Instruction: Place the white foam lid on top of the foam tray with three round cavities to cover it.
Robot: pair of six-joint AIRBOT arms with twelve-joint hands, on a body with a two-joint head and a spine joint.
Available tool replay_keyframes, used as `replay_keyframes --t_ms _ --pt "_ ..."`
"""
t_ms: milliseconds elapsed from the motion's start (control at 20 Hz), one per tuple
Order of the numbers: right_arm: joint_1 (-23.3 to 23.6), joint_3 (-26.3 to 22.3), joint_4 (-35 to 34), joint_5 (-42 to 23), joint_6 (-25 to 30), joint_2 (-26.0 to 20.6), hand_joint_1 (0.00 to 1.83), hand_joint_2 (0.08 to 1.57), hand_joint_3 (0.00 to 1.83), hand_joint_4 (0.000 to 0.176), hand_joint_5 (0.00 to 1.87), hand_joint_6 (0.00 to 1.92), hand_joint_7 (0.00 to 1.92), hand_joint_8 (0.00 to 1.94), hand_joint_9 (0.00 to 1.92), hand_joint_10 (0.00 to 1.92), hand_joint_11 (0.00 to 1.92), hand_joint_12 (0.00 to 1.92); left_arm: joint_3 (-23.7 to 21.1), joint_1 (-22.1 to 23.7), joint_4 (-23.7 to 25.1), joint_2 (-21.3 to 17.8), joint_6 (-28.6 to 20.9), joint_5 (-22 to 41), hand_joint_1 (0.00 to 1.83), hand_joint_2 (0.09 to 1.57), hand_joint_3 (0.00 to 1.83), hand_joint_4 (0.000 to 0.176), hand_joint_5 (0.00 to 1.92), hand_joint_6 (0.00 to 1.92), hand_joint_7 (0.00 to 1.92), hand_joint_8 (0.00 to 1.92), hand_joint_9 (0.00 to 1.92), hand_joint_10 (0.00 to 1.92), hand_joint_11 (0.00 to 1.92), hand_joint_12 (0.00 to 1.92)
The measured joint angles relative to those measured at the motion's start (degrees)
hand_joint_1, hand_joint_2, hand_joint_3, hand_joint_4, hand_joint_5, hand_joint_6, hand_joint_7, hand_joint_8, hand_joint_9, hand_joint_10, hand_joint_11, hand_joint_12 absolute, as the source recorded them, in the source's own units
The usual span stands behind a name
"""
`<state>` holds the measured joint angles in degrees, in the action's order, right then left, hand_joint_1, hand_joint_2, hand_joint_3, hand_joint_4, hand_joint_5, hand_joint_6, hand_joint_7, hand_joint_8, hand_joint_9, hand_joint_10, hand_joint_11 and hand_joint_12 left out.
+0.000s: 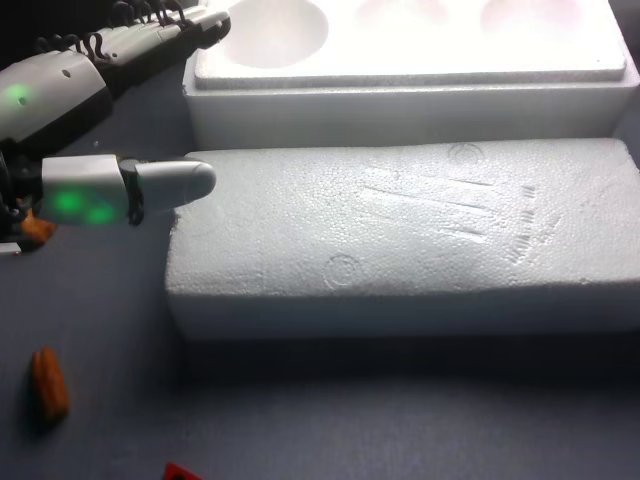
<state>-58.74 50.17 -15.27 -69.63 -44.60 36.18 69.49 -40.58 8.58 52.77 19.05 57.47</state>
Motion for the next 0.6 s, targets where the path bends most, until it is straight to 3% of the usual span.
replay_keyframes --t_ms 50,100,250,450,600 --pt "0.00 0.15 -1.07 0.17 -0.33 0.28 0.53 1.23 0.01 0.000 0.00 0.00 0.00 0.00 0.00 0.00 0.00 0.07 0.02 0.15 -0.35 0.22 0.04 -0.04 0.40 1.16 0.00 0.014 0.00 0.00 0.00 0.00 0.00 0.00 0.00 0.00" --pt "0.00 0.20 -1.68 0.33 -0.37 0.50 0.55 1.23 0.00 0.000 0.00 0.00 0.00 0.00 0.00 0.00 0.00 0.01 0.17 0.20 -0.61 0.55 0.04 -0.02 0.40 1.15 0.00 0.007 0.00 0.00 0.00 0.00 0.00 0.00 0.00 0.00" --pt "0.00 0.83 -2.47 0.72 -0.35 1.97 0.51 1.21 0.00 0.000 0.00 0.00 0.00 0.00 0.00 0.00 0.00 0.00 0.35 -0.46 -1.29 0.70 0.13 -0.17 0.44 1.11 0.00 0.019 0.00 0.00 0.00 0.00 0.00 0.00 0.00 0.00" --pt "-0.02 0.90 -3.52 1.55 -0.35 2.78 0.50 1.19 0.00 0.000 0.00 0.00 0.00 0.00 0.00 0.00 0.02 0.01 -0.90 -2.08 -3.21 0.55 0.44 -1.44 0.44 1.03 0.00 0.000 0.00 0.00 0.00 0.00 0.00 0.00 0.00 0.00" --pt "-0.02 1.42 -5.62 2.08 -0.39 3.98 0.48 1.17 0.00 0.000 0.00 0.00 0.00 0.00 0.00 0.00 0.03 0.03 -1.73 -3.72 -4.09 -0.15 0.90 -2.21 0.45 0.99 0.00 0.000 0.00 0.00 0.00 0.00 0.00 0.00 0.00 0.00"
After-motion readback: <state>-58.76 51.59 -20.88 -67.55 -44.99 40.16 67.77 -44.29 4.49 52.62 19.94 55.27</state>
